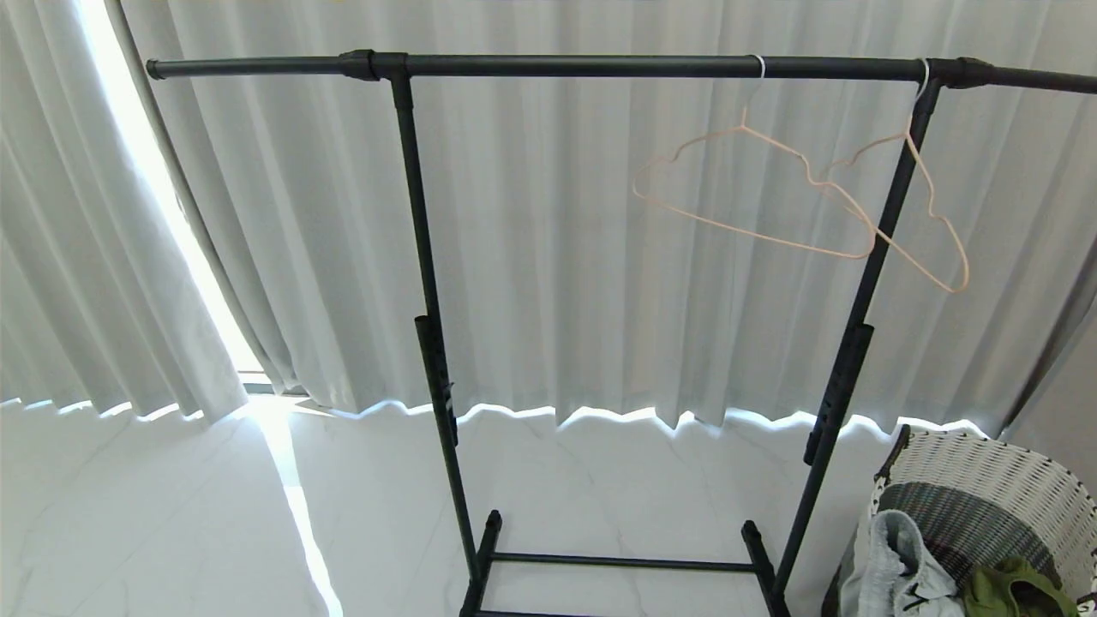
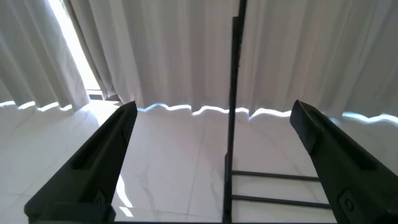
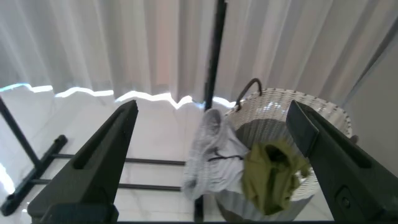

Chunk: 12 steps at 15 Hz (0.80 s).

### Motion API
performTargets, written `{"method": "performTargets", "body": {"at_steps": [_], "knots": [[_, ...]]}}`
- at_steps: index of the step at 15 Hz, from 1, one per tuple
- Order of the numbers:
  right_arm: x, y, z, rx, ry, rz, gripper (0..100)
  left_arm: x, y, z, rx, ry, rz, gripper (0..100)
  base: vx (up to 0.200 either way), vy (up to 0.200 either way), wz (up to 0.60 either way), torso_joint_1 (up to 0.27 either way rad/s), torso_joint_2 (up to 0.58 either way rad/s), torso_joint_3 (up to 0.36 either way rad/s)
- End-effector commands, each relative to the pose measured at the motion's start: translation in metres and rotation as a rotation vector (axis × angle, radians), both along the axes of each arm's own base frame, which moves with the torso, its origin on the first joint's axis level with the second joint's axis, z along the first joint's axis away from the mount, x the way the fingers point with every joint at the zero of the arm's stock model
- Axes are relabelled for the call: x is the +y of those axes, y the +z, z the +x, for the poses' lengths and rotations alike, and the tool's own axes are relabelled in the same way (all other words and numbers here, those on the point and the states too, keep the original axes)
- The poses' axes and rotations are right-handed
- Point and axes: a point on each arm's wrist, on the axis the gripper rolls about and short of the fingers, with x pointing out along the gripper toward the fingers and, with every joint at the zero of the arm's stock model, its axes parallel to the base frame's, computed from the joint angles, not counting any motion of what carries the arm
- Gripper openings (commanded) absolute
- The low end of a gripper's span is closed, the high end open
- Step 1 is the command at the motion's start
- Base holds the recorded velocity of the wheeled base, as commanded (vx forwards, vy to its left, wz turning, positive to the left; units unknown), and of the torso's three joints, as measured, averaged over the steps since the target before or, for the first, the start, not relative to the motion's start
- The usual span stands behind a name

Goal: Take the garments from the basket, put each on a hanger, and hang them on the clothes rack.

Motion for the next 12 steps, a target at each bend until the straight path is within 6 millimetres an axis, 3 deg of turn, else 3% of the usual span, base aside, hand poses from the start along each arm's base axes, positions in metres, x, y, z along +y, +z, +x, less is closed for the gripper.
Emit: {"method": "performTargets", "body": {"at_steps": [1,10,12], "knots": [[0.0,0.0,0.0,0.0,0.0,0.0,100,0.0,-0.0001,0.0001,0.003,0.0,0.0,100,0.0,-0.2,0.0,0.002,0.0,0.002],[0.0,0.0,0.0,0.0,0.0,0.002,100,0.0,0.0,0.0,0.0,0.0,-0.003,100,0.0,-0.2,0.0,0.002,0.0,0.003],[0.0,0.0,0.0,0.0,0.0,0.005,100,0.0,0.0,0.0,0.0,0.0,-0.003,100,0.0,0.0,0.0,0.0,0.0,0.0]]}}
